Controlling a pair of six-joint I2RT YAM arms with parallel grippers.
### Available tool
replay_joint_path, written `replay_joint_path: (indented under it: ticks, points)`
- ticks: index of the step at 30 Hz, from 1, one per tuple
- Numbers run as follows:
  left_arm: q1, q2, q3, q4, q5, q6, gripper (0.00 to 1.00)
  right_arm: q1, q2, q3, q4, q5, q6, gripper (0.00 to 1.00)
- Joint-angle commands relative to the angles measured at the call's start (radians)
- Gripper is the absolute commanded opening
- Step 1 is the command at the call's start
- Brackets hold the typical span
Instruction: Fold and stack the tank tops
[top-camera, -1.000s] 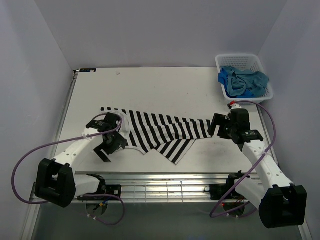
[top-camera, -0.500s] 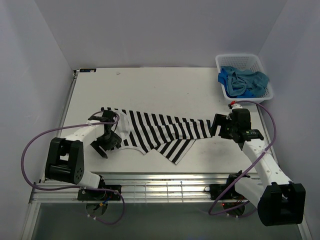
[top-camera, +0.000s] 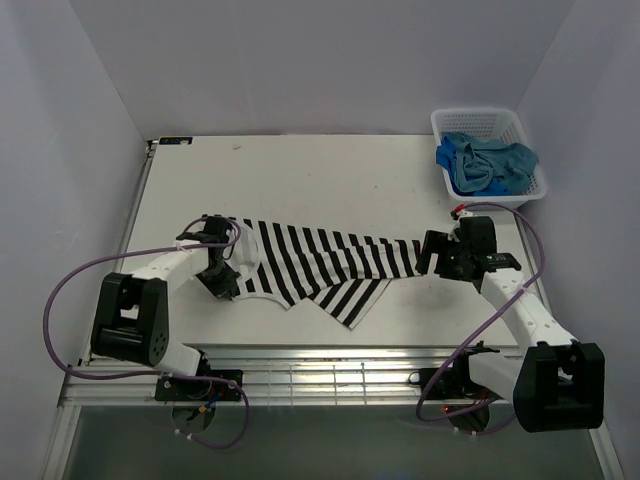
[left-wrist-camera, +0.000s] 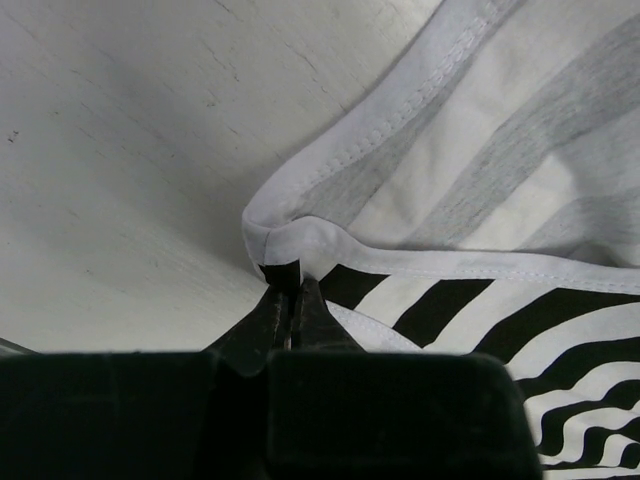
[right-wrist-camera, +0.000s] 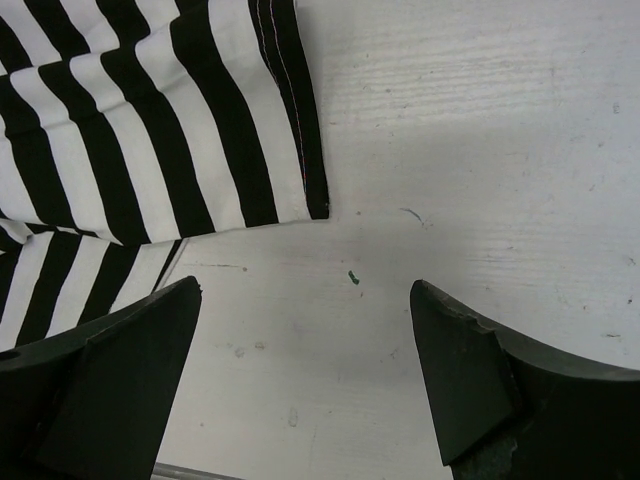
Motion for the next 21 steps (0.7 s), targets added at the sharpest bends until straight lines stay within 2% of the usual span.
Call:
replay_joint_path:
  ticks: [1, 5, 9, 21]
  points:
    - [0.005, 0.016, -0.057, 0.066, -0.035, 0.022, 0.00, -0.005, 0.052, 0.022, 0.036, -0.054, -0.012, 0.91]
    - [0.007, -0.033, -0.042, 0.075, -0.021, 0.031, 0.00, -0.005, 0.126, 0.010, 0.088, -0.104, 0.014, 0.91]
    - [0.007, -0.071, -0.028, 0.088, 0.010, 0.054, 0.00, -0.002, 0.198, 0.024, 0.115, -0.073, 0.033, 0.92]
    - [0.007, -0.104, -0.042, 0.088, 0.034, 0.073, 0.00, 0.122, 0.324, 0.078, 0.106, 0.191, 0.136, 1.00]
